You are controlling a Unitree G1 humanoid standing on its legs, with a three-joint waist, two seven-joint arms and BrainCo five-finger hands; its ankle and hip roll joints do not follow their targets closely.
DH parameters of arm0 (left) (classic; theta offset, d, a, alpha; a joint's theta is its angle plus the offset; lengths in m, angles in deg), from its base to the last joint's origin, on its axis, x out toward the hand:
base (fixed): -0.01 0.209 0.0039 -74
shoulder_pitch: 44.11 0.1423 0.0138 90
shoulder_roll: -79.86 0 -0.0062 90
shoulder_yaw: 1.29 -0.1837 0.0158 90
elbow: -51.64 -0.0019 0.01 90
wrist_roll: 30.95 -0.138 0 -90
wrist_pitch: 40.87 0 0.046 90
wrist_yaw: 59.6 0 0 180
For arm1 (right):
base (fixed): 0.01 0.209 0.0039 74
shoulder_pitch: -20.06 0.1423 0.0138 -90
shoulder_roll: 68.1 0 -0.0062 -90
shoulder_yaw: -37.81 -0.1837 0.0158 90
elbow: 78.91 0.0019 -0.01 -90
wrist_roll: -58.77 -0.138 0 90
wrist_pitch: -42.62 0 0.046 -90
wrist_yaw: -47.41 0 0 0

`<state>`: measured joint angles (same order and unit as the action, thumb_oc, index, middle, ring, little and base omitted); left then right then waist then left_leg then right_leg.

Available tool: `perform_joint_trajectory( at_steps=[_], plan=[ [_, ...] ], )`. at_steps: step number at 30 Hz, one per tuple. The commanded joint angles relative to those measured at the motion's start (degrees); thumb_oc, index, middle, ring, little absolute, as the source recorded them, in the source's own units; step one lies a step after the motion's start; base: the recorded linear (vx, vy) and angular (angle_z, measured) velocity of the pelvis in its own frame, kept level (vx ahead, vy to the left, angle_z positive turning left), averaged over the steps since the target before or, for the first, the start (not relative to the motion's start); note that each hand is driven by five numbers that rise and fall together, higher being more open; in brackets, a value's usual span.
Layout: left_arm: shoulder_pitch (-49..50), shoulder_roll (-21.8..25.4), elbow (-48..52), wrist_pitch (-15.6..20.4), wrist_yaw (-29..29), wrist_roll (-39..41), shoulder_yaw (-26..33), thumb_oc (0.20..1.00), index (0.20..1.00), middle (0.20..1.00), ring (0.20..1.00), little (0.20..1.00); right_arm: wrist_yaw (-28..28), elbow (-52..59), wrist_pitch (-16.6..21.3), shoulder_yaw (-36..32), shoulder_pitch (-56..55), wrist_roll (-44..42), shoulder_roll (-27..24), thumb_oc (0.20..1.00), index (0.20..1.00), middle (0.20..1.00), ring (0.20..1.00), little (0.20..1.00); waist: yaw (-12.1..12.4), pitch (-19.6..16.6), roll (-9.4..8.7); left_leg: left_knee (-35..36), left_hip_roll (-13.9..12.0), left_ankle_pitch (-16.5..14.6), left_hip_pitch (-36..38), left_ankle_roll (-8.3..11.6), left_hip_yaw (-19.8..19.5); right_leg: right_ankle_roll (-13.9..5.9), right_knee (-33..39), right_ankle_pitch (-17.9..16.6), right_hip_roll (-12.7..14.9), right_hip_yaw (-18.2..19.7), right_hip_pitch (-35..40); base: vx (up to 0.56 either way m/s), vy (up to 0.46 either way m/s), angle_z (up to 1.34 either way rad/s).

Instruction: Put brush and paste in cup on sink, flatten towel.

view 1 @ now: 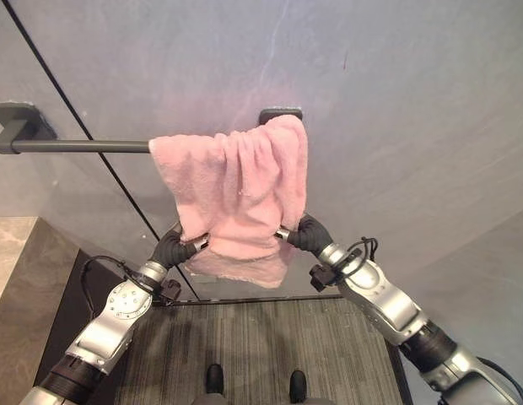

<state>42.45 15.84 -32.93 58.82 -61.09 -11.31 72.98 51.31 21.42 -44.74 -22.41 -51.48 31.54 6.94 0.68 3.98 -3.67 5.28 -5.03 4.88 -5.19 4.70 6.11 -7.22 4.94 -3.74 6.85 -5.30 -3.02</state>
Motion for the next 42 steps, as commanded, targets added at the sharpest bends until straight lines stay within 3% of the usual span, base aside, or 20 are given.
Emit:
perform_joint_trajectory(
  at_steps=[1,6,9,19,26,33,34,35,36,37,38,42],
  plan=[
    [-1.2,3.0,1.8,3.6,-1.8,-0.5,4.2,0.2,0.2,0.2,0.2,0.2,0.4,4.5,5.7,-3.2,1.3,-0.9,-0.3,0.2,0.2,0.2,0.2,0.2,0.4,-1.8,-2.13,-0.3,1.1,-1.7,1.2,-0.33,1.1,-4.61,-0.6,-5.2,4.3,-0.1,-1.5,0.0,0.0,0.0],
    [3.0,2.6,7.4,4.6,-3.8,0.7,9.7,0.2,0.2,0.2,0.2,0.2,1.4,8.6,5.6,-1.8,2.1,-2.0,-1.1,0.2,0.2,0.2,0.2,0.2,1.2,-2.1,-2.62,-0.3,1.1,-1.8,1.3,-0.28,0.6,-4.58,-0.6,-5.0,4.4,-0.6,-1.1,0.0,0.0,0.0],
    [5.3,3.2,9.2,5.0,-6.0,0.5,13.8,0.2,0.2,0.2,0.2,0.2,0.9,8.4,4.9,0.2,5.4,-1.7,-0.4,0.2,0.2,0.2,0.2,0.2,3.1,-2.0,-2.98,-0.3,1.3,-1.7,0.9,-0.26,-0.1,-4.43,-0.5,-4.8,4.5,-1.5,-0.8,0.0,-0.001,0.04],
    [8.0,1.4,8.5,6.0,-10.5,0.7,23.1,0.2,0.2,0.2,0.2,0.2,-0.3,5.1,3.9,3.3,12.4,0.1,3.6,0.2,0.2,0.2,0.2,0.2,7.0,-1.4,-3.41,-0.3,1.9,-1.2,-0.6,-0.21,-1.7,-4.31,-0.2,-4.7,5.2,-3.4,-0.5,-0.01,-0.001,0.16],
    [7.4,-0.9,2.4,4.4,-8.7,2.4,18.5,0.2,0.2,0.2,0.2,0.2,0.3,1.4,2.4,4.2,10.1,1.9,5.1,0.2,0.2,0.2,0.2,0.2,6.9,-1.1,-3.25,-0.3,2.1,-0.9,-1.0,-0.3,-2.0,-4.22,-0.4,-4.7,5.4,-4.0,-0.6,-0.02,0.005,0.09],
    [1.1,-4.5,-16.2,1.6,-7.7,-6.0,5.7,0.2,0.2,0.2,0.2,0.2,-0.6,-15.3,0.9,8.3,5.6,5.0,12.5,0.2,0.2,0.2,0.2,0.2,5.6,-1.1,-1.94,-0.3,2.3,-1.0,-0.2,-0.64,-1.2,-4.21,-0.5,-4.7,5.9,-3.2,-0.4,0.0,0.008,-0.02],
    [0.5,-4.9,-17.6,1.6,-7.6,-5.7,4.8,0.2,0.2,0.2,0.2,0.2,-0.8,-17.0,1.0,8.5,5.6,5.3,13.0,0.3,0.3,0.3,0.3,0.3,5.5,-1.2,-1.82,-0.3,2.4,-1.0,-0.1,-0.69,-1.1,-4.24,-0.4,-4.7,5.9,-3.1,-0.3,0.0,0.0,0.0],
    [-0.2,-5.4,-19.2,1.5,-7.6,-6.0,3.9,0.2,0.2,0.2,0.2,0.2,-0.8,-18.7,0.9,8.9,5.4,5.1,13.7,0.476,0.476,0.476,0.476,0.476,5.4,-1.2,-1.72,-0.3,2.4,-1.0,0.0,-0.72,-1.0,-4.26,-0.4,-4.8,6.0,-3.0,-0.4,0.0,0.0,0.0],
    [-1.2,-5.6,-21.5,1.3,-7.9,-7.6,2.6,0.2,0.2,0.2,0.2,0.2,-1.4,-20.5,0.9,8.9,5.3,5.9,14.1,1.0,1.0,1.0,1.0,1.0,5.2,-1.3,-1.58,-0.3,2.4,-1.1,0.1,-0.76,-0.8,-4.28,-0.4,-4.8,6.0,-2.8,-0.4,0.0,0.0,0.0],
    [-1.5,-6.0,-23.5,0.7,-7.4,-7.8,1.5,0.865,0.865,0.865,0.865,0.865,-1.7,-21.6,0.9,8.7,5.4,7.4,14.0,1.0,1.0,1.0,1.0,1.0,4.9,-1.4,-1.43,-0.3,2.4,-1.1,0.2,-0.8,-0.6,-4.27,-0.3,-4.8,6.0,-2.5,-0.4,0.0,0.026,-0.04],
    [-1.8,-5.6,-23.6,0.7,-7.7,-9.4,1.4,1.0,1.0,1.0,1.0,1.0,-1.9,-21.6,0.7,9.0,5.4,8.7,13.8,1.0,1.0,1.0,1.0,1.0,4.8,-1.4,-1.29,-0.3,2.4,-1.1,0.3,-0.8,-0.4,-4.29,-0.3,-4.9,6.0,-2.4,-0.5,-0.01,0.016,-0.09],
    [-1.6,-5.8,-25.9,0.2,-9.0,-12.7,1.2,1.0,1.0,1.0,1.0,1.0,-2.1,-23.8,0.8,8.6,3.9,8.0,14.1,1.0,1.0,1.0,1.0,1.0,4.5,-1.7,-1.17,-0.3,2.3,-1.2,0.6,-0.8,-0.2,-4.26,-0.3,-4.9,5.9,-2.1,-0.5,0.0,-0.001,-0.11]
  ],
)
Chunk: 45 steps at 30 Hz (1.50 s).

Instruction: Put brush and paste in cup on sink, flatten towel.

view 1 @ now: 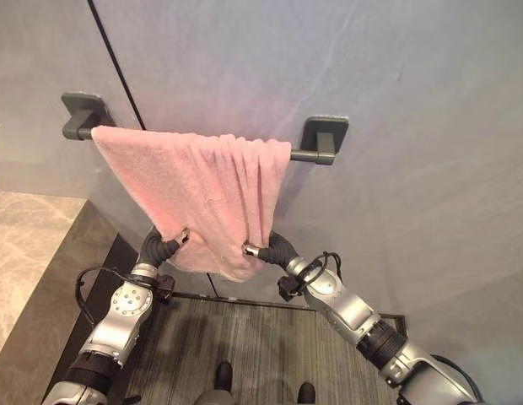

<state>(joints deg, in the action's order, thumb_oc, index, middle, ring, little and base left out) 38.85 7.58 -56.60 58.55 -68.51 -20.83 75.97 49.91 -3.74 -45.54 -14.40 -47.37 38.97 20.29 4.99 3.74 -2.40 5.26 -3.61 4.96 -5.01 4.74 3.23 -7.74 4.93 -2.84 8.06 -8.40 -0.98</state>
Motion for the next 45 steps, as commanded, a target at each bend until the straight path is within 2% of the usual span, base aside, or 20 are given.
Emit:
perform_joint_trajectory(
  at_steps=[1,5,9,11,12,13,14,18,19,20,22,23,27,31,34,36,37,41,45],
  plan=[
    [2.5,2.5,-2.8,0.2,-2.1,-4.8,-1.6,1.0,1.0,1.0,1.0,1.0,-1.2,1.2,1.7,-0.3,-1.5,0.8,0.3,1.0,1.0,1.0,1.0,1.0,-0.1,-1.7,-2.41,-0.3,0.8,-1.3,0.7,-0.84,2.8,-3.73,-0.3,-5.8,4.6,1.2,-2.4,0.0,0.0,0.0],
    [5.9,3.2,-1.7,0.4,-3.1,-6.9,1.5,1.0,1.0,1.0,1.0,1.0,-2.0,2.2,2.5,-4.4,-6.2,2.4,-2.9,1.0,1.0,1.0,1.0,1.0,-0.7,-2.2,-2.34,-0.3,0.5,-1.5,1.3,-0.81,3.0,-3.78,-0.4,-5.6,4.4,1.4,-2.0,0.0,0.002,-0.02],
    [11.9,3.9,0.6,0.4,-4.2,-9.9,7.9,1.0,1.0,1.0,1.0,1.0,-4.1,9.0,3.9,-14.1,-13.5,8.1,-8.8,1.0,1.0,1.0,1.0,1.0,-2.0,-2.7,-2.09,-0.3,0.2,-1.7,2.1,-0.74,3.6,-3.98,-0.4,-5.4,4.2,1.7,-1.6,0.01,0.011,-0.05],
    [15.9,3.9,3.0,0.5,-5.7,-11.7,12.4,1.0,1.0,1.0,1.0,1.0,-5.6,13.3,5.2,-20.8,-18.6,9.6,-10.7,1.0,1.0,1.0,1.0,1.0,-2.6,-2.9,-1.92,-0.3,0.0,-1.8,2.3,-0.68,3.6,-4.03,-0.4,-5.2,4.2,1.7,-1.5,0.0,0.007,-0.14],
    [16.2,3.9,3.3,0.4,-5.7,-11.8,12.5,1.0,1.0,1.0,1.0,1.0,-5.6,13.7,5.0,-20.8,-19.0,9.6,-10.7,1.0,1.0,1.0,1.0,1.0,-2.6,-3.0,-1.9,-0.3,0.0,-1.8,2.4,-0.67,3.6,-4.02,-0.4,-5.2,4.2,1.6,-1.4,0.0,0.006,-0.21],
    [18.8,3.4,4.2,0.6,-7.2,-12.9,16.3,1.0,1.0,1.0,1.0,1.0,-6.8,18.0,6.2,-26.5,-23.1,12.2,-11.8,1.0,1.0,1.0,1.0,1.0,-3.1,-3.2,-1.85,-0.3,-0.2,-1.9,2.5,-0.61,3.6,-4.07,-0.5,-5.0,4.1,1.4,-1.3,0.0,0.0,-0.17],
    [19.0,3.4,4.3,0.5,-7.2,-12.9,16.2,1.0,1.0,1.0,1.0,1.0,-6.7,18.3,6.1,-26.6,-23.4,12.3,-11.8,1.0,1.0,1.0,1.0,1.0,-3.1,-3.2,-1.83,-0.3,-0.2,-1.9,2.5,-0.6,3.5,-4.07,-0.5,-5.0,4.1,1.3,-1.2,0.0,0.0,-0.07],
    [22.9,4.4,10.7,1.4,-13.2,-17.6,26.9,1.0,1.0,1.0,1.0,1.0,-12.7,28.7,8.8,-41.1,-29.0,22.4,-14.9,1.0,1.0,1.0,1.0,1.0,-3.9,-3.9,-1.71,-0.3,-0.4,-2.0,2.6,-0.23,3.3,-4.11,-0.4,-4.6,4.1,0.9,-0.9,0.0,0.0,0.0],
    [23.2,4.3,11.2,1.2,-13.1,-17.7,27.1,1.0,1.0,1.0,1.0,1.0,-12.7,29.2,8.5,-41.3,-29.4,22.6,-14.7,1.0,1.0,1.0,1.0,1.0,-3.9,-3.9,-1.71,-0.3,-0.4,-2.0,2.6,-0.22,3.2,-4.11,-0.4,-4.6,4.1,0.8,-0.8,-0.03,-0.007,0.0],
    [23.7,5.4,13.1,1.3,-15.2,-19.3,30.5,1.0,1.0,1.0,1.0,1.0,-14.4,31.3,9.4,-44.6,-29.7,25.3,-15.8,1.0,1.0,1.0,1.0,1.0,-3.9,-3.9,-1.69,-0.3,-0.4,-1.6,2.5,-0.14,3.1,-4.01,-0.6,-4.8,4.1,0.7,-0.9,0.0,0.0,0.0],
    [23.7,6.0,15.6,2.3,-16.4,-20.6,32.8,1.0,1.0,1.0,1.0,1.0,-15.6,34.2,10.1,-46.7,-29.1,26.6,-16.0,1.0,1.0,1.0,1.0,1.0,-4.0,-4.4,-1.72,-0.3,-0.6,-2.1,2.5,0.11,3.0,-4.07,-0.4,-4.5,4.1,0.6,-0.7,0.01,-0.01,0.03],
    [23.0,7.5,17.2,2.3,-19.1,-22.3,35.9,1.0,1.0,1.0,1.0,1.0,-17.1,37.3,11.1,-48.2,-27.5,28.3,-16.5,1.0,1.0,1.0,1.0,1.0,-4.0,-4.8,-1.63,-0.3,-0.6,-2.1,2.5,0.24,2.9,-4.02,-0.4,-4.4,4.0,0.7,-0.7,-0.01,-0.008,0.03],
    [23.2,8.9,23.8,1.5,-23.6,-27.6,41.8,1.0,1.0,1.0,1.0,1.0,-17.9,44.4,11.8,-47.0,-22.7,32.3,-17.6,1.0,1.0,1.0,1.0,1.0,-3.4,-5.2,-1.61,-0.3,-0.9,-2.0,2.4,0.38,3.0,-3.92,-0.3,-4.4,4.0,1.0,-1.0,0.0,-0.002,0.01],
    [22.2,8.8,27.9,2.4,-24.3,-29.3,42.6,1.0,1.0,1.0,1.0,1.0,-18.0,46.4,11.8,-43.0,-17.8,34.6,-19.0,1.0,1.0,1.0,1.0,1.0,-3.0,-5.2,-1.6,-0.3,-0.8,-2.0,2.2,0.41,3.1,-3.84,-0.3,-4.5,4.1,1.3,-1.3,0.0,0.0,0.0],
    [20.6,10.8,31.9,4.3,-21.9,-29.1,40.2,1.0,1.0,1.0,1.0,1.0,-17.6,46.3,11.4,-37.9,-12.3,36.7,-21.2,1.0,1.0,1.0,1.0,1.0,-2.6,-5.0,-1.49,-0.3,-0.7,-1.8,2.2,0.4,2.9,-3.75,-0.4,-4.6,4.1,1.3,-1.3,0.0,0.0,0.0],
    [20.8,15.6,35.2,5.5,-17.5,-29.8,37.2,1.0,1.0,1.0,1.0,1.0,-15.5,45.9,10.8,-33.2,-8.7,39.2,-24.2,1.0,1.0,1.0,1.0,1.0,-2.4,-4.8,-1.49,-0.3,-0.6,-1.8,2.1,0.41,2.8,-3.68,-0.4,-4.7,4.1,1.3,-1.2,0.0,0.0,0.0],
    [20.8,15.7,35.2,5.5,-17.4,-29.8,37.2,1.0,1.0,1.0,1.0,1.0,-15.6,45.6,10.7,-33.0,-8.4,39.3,-24.1,1.0,1.0,1.0,1.0,1.0,-2.4,-4.8,-1.49,-0.3,-0.6,-1.8,2.1,0.41,2.8,-3.68,-0.4,-4.7,4.1,1.2,-1.2,0.0,0.0,0.0],
    [19.1,22.0,34.1,5.5,-13.8,-31.6,30.9,1.0,1.0,1.0,1.0,1.0,-13.4,41.5,9.0,-24.8,-0.7,43.3,-26.8,1.0,1.0,1.0,1.0,1.0,-2.3,-4.5,-1.56,-0.3,-0.5,-1.7,2.1,0.41,2.9,-3.9,-0.4,-4.9,4.4,1.0,-1.2,0.0,0.0,0.0],
    [17.2,24.8,33.3,5.9,-12.4,-32.1,27.8,1.0,1.0,1.0,1.0,1.0,-12.6,38.9,8.4,-20.0,5.0,46.0,-27.2,1.0,1.0,1.0,1.0,1.0,-2.1,-4.2,-1.41,-0.3,-0.4,-1.7,2.0,0.3,2.9,-3.96,-0.4,-5.0,4.4,1.1,-1.3,0.0,0.0,0.0]
  ],
)
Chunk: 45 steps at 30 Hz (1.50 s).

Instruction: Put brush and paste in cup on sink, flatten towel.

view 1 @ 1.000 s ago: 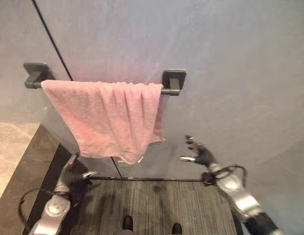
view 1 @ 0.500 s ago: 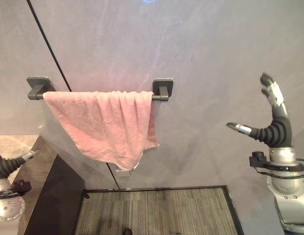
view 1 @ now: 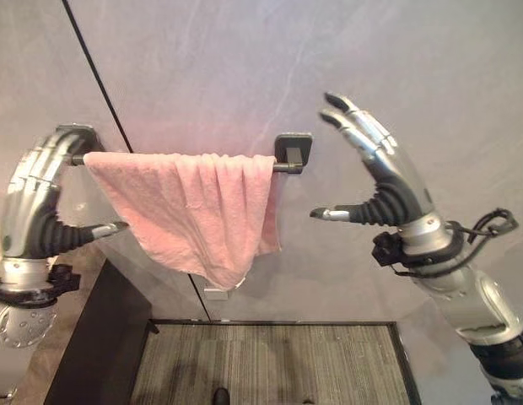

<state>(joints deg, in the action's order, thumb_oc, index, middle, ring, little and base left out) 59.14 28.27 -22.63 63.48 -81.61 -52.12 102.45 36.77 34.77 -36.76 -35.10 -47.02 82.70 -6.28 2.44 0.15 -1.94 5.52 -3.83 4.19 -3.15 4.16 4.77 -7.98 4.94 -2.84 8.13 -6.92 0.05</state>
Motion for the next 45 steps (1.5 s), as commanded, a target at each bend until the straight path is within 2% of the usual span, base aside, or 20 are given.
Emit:
perform_joint_trajectory(
  at_steps=[1,2,6,15,23,28,31,38,43,45],
  plan=[
    [-3.5,4.9,-0.7,0.9,1.0,-1.1,0.7,1.0,1.0,1.0,1.0,1.0,1.0,-0.3,-0.5,2.1,6.1,2.6,-0.6,1.0,1.0,1.0,1.0,1.0,0.4,-0.6,-1.89,-0.5,-0.1,-1.0,0.2,0.85,1.4,-3.76,-0.4,-5.0,4.4,-0.3,-2.3,0.0,0.0,0.0],
    [-4.0,6.6,-1.2,0.8,1.4,-2.4,-0.4,1.0,1.0,1.0,1.0,1.0,1.6,-1.6,-0.6,4.4,8.1,3.8,-0.3,1.0,1.0,1.0,1.0,1.0,0.6,-0.6,-1.84,-0.5,-0.1,-1.0,0.2,0.77,1.5,-3.81,-0.4,-5.1,4.4,-0.3,-2.4,0.0,0.0,0.0],
    [-4.1,7.9,-2.3,0.4,1.3,-4.1,-1.2,1.0,1.0,1.0,1.0,1.0,4.1,-4.3,-1.3,9.9,14.3,5.8,1.4,1.0,1.0,1.0,1.0,1.0,1.3,-0.6,-1.97,-0.5,0.0,-1.1,0.2,0.66,1.5,-3.82,-0.3,-5.2,4.5,-0.1,-2.5,0.0,0.0,0.0],
    [-6.5,4.8,-3.4,-0.2,1.1,-1.5,-1.1,1.0,1.0,1.0,1.0,1.0,7.2,-12.5,-3.2,17.1,22.6,7.8,4.8,1.0,1.0,1.0,1.0,1.0,2.6,-0.6,-2.52,-0.5,0.0,-1.3,0.3,0.61,1.4,-3.6,-0.2,-5.1,4.5,0.0,-2.4,0.0,0.0,0.0],
    [-5.5,3.3,-3.3,-0.6,3.0,-1.9,-1.5,1.0,1.0,1.0,1.0,1.0,12.4,-11.1,-2.5,17.2,18.4,9.7,2.6,1.0,1.0,1.0,1.0,1.0,2.0,-0.1,-2.88,-0.5,0.1,-0.8,0.0,0.45,1.2,-3.31,-0.6,-5.1,4.5,-0.2,-2.6,0.0,0.0,0.0],
    [-1.9,1.5,-3.6,-1.1,4.8,-1.1,0.4,1.0,1.0,1.0,1.0,1.0,14.4,-4.1,-1.6,11.9,12.9,5.5,-3.9,1.0,1.0,1.0,1.0,1.0,1.0,0.3,-2.84,-0.5,0.0,-0.9,0.2,0.39,1.5,-3.39,-0.9,-4.9,4.4,0.0,-2.7,0.03,0.007,0.0],
    [-0.2,1.1,-4.6,-1.8,5.1,-1.5,0.9,1.0,1.0,1.0,1.0,1.0,14.4,-3.6,-1.4,9.4,9.4,4.8,-6.8,1.0,1.0,1.0,1.0,1.0,0.6,0.2,-2.75,-0.5,-0.1,-1.6,0.5,0.46,1.6,-3.52,-0.8,-4.3,4.3,0.0,-2.4,0.03,0.003,-0.03],
    [0.4,-0.4,-9.7,-2.8,4.9,-0.9,0.2,1.0,1.0,1.0,1.0,1.0,14.0,-9.5,-1.4,9.5,5.7,7.3,-10.9,1.0,1.0,1.0,1.0,1.0,0.8,0.5,-2.43,-0.5,-0.2,-1.5,0.4,0.64,1.6,-3.7,-0.5,-4.4,4.5,-0.2,-2.5,0.0,0.0,-0.01],
    [0.4,-1.6,-11.8,-3.0,4.6,0.2,0.3,1.0,1.0,1.0,1.0,1.0,13.4,-10.3,-1.7,8.7,5.5,7.8,-11.6,1.0,1.0,1.0,1.0,1.0,0.9,0.6,-2.18,-0.5,-0.3,-1.3,-0.1,0.74,1.7,-3.73,-0.3,-4.4,4.6,-0.1,-2.8,0.0,0.0,0.0],
    [-0.1,-4.0,-12.2,-3.3,4.7,2.3,0.0,1.0,1.0,1.0,1.0,1.0,13.1,-10.9,-2.2,8.3,6.0,8.0,-10.8,1.0,1.0,1.0,1.0,1.0,1.1,0.6,-2.19,-0.5,-0.4,-1.3,-0.2,0.7,1.7,-3.72,-0.2,-4.5,4.6,-0.1,-3.0,0.0,0.0,0.0]
  ],
)
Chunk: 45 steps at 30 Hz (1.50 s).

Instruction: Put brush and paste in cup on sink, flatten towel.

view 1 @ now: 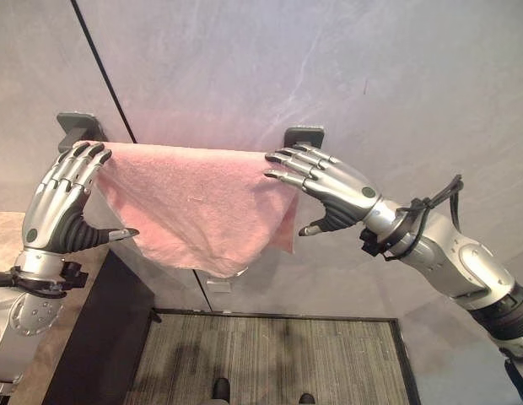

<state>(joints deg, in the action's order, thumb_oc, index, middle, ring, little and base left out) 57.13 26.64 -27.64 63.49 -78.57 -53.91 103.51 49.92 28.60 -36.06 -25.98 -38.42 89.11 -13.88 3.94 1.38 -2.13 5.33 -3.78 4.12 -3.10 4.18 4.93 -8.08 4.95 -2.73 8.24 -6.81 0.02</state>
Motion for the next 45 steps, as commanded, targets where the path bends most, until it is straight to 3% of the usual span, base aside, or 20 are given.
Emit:
perform_joint_trajectory(
  at_steps=[1,7,10,12,18,22,27,31,37,43,45],
  plan=[
    [1.5,-4.1,-7.5,-3.3,2.0,6.3,-1.4,1.0,1.0,1.0,1.0,1.0,-0.2,-4.9,-3.2,-0.8,-2.1,1.5,-2.6,1.0,1.0,1.0,1.0,1.0,-0.2,-0.6,-2.0,-0.3,-0.4,-1.2,-0.3,0.66,1.5,-3.59,-0.2,-4.6,4.4,-0.2,-3.0,0.0,0.0,0.0],
    [-1.0,-8.2,-5.4,-2.5,0.5,12.1,-1.2,1.0,1.0,1.0,1.0,1.0,-5.1,-4.0,-3.5,-3.8,-1.6,0.1,1.8,1.0,1.0,1.0,1.0,1.0,0.1,-0.9,-1.68,-0.3,-0.4,-1.2,-0.4,0.53,1.5,-3.4,-0.2,-4.4,4.3,-0.2,-3.0,0.0,0.0,0.0],
    [-4.4,-10.1,-4.4,-1.2,-2.0,15.2,-3.7,1.0,1.0,1.0,1.0,1.0,-10.2,-6.3,-3.4,-3.2,0.2,-0.1,8.5,1.0,1.0,1.0,1.0,1.0,0.7,-1.5,-1.76,-0.3,-0.5,-1.3,-0.1,0.44,1.1,-3.13,-0.4,-4.0,4.0,-0.4,-2.3,0.0,0.0,0.0],
    [-6.5,-10.5,-2.7,-0.6,-2.9,16.1,-4.5,1.0,1.0,1.0,1.0,1.0,-12.3,-5.2,-3.4,-4.7,0.1,-1.2,10.1,1.0,1.0,1.0,1.0,1.0,0.4,-2.0,-1.73,-0.3,-0.6,-1.4,0.4,0.48,0.9,-3.06,-0.7,-3.8,3.9,-0.5,-1.8,0.0,-0.001,0.02],
    [-14.4,-12.9,2.5,1.7,-5.7,18.6,-8.2,1.0,1.0,1.0,1.0,1.0,-18.0,-1.5,-1.9,-9.2,-2.0,-8.6,17.7,1.0,1.0,1.0,1.0,1.0,-0.5,-3.2,-1.59,-0.3,-0.4,-1.7,1.3,0.52,0.3,-2.89,-1.7,-3.0,4.0,-1.1,-0.7,-0.01,0.015,0.06],
    [-17.4,-14.5,8.5,3.2,-6.1,20.2,-8.9,1.0,1.0,1.0,1.0,1.0,-19.6,1.8,-0.8,-12.3,-4.4,-13.4,20.1,1.0,1.0,1.0,1.0,1.0,-1.0,-3.8,-1.51,-0.3,0.0,-1.2,1.5,0.33,0.3,-2.84,-1.6,-3.5,4.4,-1.3,-0.5,-0.06,0.023,0.12],
    [-14.9,-16.5,13.0,4.0,-5.3,23.4,-6.4,1.0,1.0,1.0,1.0,1.0,-19.6,5.4,-0.3,-16.9,-9.7,-16.9,20.1,1.0,1.0,1.0,1.0,1.0,-1.4,-4.2,-1.28,-0.3,0.1,-1.2,1.9,0.2,0.6,-2.88,-1.6,-3.6,4.5,-0.9,-0.5,-0.03,0.006,-0.02],
    [-6.2,-19.9,12.6,3.6,-5.1,24.8,0.2,1.0,1.0,1.0,1.0,1.0,-19.1,7.4,0.3,-25.3,-22.0,-18.9,19.1,1.0,1.0,1.0,1.0,1.0,-1.9,-4.2,-1.11,-0.3,-0.1,-1.2,2.2,0.13,0.9,-2.68,-1.5,-3.6,4.4,-0.6,-0.5,-0.03,-0.003,-0.02],
    [3.6,-25.1,10.0,2.7,-2.7,28.1,5.1,1.0,1.0,1.0,1.0,1.0,-17.0,6.5,0.4,-33.7,-36.3,-21.6,20.5,1.0,1.0,1.0,1.0,1.0,-2.4,-3.9,-1.04,-0.3,-0.6,-1.3,2.3,0.55,0.6,-2.47,-1.4,-2.8,3.9,-1.0,-0.1,-0.01,-0.012,0.01],
    [7.9,-28.4,7.7,2.4,0.5,31.9,4.3,1.0,1.0,1.0,1.0,1.0,-16.1,0.4,-0.7,-36.9,-43.1,-23.4,22.4,1.0,1.0,1.0,1.0,1.0,-2.8,-3.0,-1.06,-0.3,-1.2,-0.7,1.6,0.99,0.2,-2.26,-1.4,-2.6,3.4,-2.0,0.0,-0.03,-0.032,0.03],
    [9.4,-28.8,3.3,1.3,2.7,33.9,-0.5,1.0,1.0,1.0,1.0,1.0,-15.4,-7.3,-1.7,-34.1,-44.6,-25.2,23.4,1.0,1.0,1.0,1.0,1.0,-2.9,-2.2,-1.03,-0.3,-1.5,0.0,0.9,1.25,-0.2,-2.18,-1.6,-2.7,3.2,-2.6,-0.2,-0.08,-0.039,0.04]
  ],
)
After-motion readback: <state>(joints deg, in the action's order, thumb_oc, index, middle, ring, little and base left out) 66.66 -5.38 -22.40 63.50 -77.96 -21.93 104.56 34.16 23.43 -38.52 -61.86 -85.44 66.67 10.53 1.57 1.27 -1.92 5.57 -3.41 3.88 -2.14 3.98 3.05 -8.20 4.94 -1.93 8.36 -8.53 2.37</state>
